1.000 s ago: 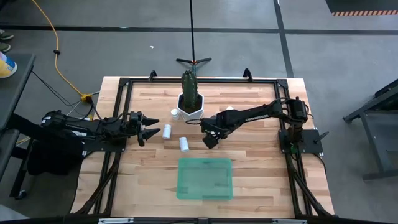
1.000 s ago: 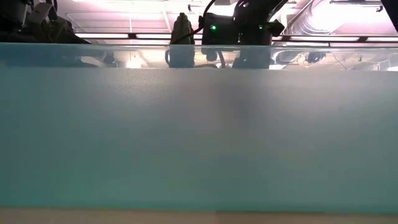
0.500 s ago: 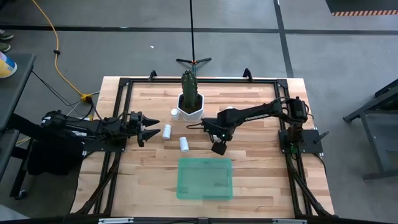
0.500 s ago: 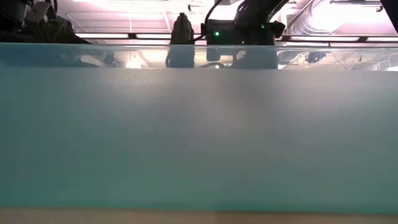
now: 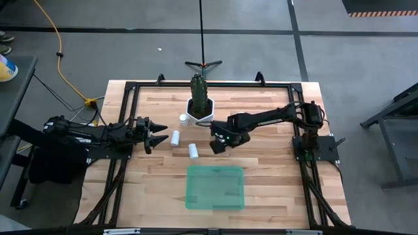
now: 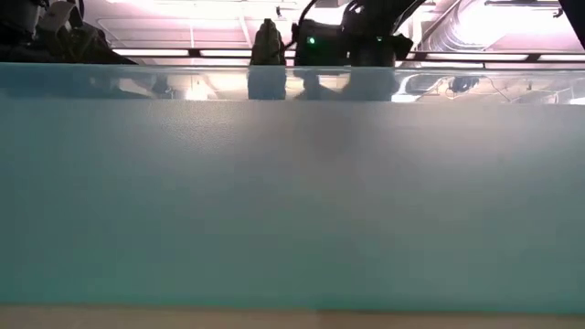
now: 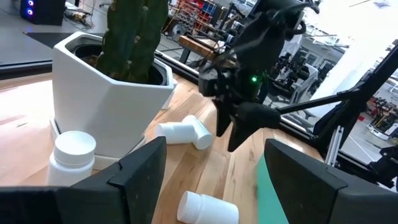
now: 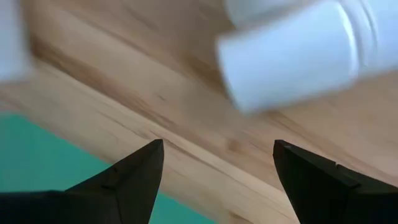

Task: Pick and place pill bottles into a basket
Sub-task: Put the white pill bottle into the green bin

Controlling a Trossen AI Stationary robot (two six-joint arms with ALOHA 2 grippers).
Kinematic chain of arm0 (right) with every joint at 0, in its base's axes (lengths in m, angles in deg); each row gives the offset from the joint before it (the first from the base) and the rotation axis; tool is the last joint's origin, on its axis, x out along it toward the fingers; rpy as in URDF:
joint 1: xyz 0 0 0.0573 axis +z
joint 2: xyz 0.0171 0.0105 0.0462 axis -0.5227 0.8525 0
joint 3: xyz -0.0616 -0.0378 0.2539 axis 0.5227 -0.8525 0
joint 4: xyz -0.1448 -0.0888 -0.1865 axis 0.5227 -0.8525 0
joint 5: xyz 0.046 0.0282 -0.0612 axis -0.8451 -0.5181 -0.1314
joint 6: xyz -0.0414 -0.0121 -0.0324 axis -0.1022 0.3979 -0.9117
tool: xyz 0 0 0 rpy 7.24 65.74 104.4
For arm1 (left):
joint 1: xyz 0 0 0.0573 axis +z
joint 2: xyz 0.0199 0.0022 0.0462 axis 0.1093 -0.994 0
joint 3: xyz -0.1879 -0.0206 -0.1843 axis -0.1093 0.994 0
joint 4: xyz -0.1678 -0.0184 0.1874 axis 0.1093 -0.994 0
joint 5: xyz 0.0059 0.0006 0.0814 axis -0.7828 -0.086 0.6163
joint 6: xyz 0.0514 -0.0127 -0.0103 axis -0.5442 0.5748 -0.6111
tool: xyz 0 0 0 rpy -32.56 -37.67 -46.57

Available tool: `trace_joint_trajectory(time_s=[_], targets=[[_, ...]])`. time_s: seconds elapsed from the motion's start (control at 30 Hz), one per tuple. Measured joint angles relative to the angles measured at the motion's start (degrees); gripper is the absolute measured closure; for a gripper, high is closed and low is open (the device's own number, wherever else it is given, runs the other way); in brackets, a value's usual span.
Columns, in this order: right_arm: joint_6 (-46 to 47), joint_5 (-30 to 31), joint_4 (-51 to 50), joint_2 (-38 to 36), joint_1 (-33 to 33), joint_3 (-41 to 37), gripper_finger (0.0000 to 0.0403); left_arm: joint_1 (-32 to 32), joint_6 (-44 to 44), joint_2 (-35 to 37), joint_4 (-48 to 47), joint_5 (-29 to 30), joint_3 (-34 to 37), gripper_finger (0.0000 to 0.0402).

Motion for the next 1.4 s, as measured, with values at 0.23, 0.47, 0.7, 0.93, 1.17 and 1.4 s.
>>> trace_joint_trajectory(time_s=[0.23,0.47,0.7,0.93,1.17,1.4], targets=[[7.5,7.23,2.32,-0.35,-0.03,1.68,0.011,0.01,0.05,0.01,0.0,-0.3,0.0,0.0096],[12.5,12.72,-2.46,-0.37,-0.48,3.36,0.011,0.0,0.1,0.0,-0.01,-0.34,0.0,0.0096],[14.24,15.62,-3.17,-0.37,-1.96,3.36,0.011,0.01,0.08,0.01,-0.02,-0.37,0.0,0.0096],[10.96,16.48,-3.09,-0.37,-6.33,3.36,0.011,0.01,0.05,-0.01,-0.02,-0.39,0.0,0.0096],[7.54,14.63,0.64,-0.37,-6.97,3.36,0.011,-0.01,0.01,0.01,-0.07,-0.41,0.0,0.0096],[6.26,16.12,0.54,0.06,-4.63,2.89,0.011,-0.01,-0.01,-0.01,-0.1,-0.41,0.0,0.0096]])
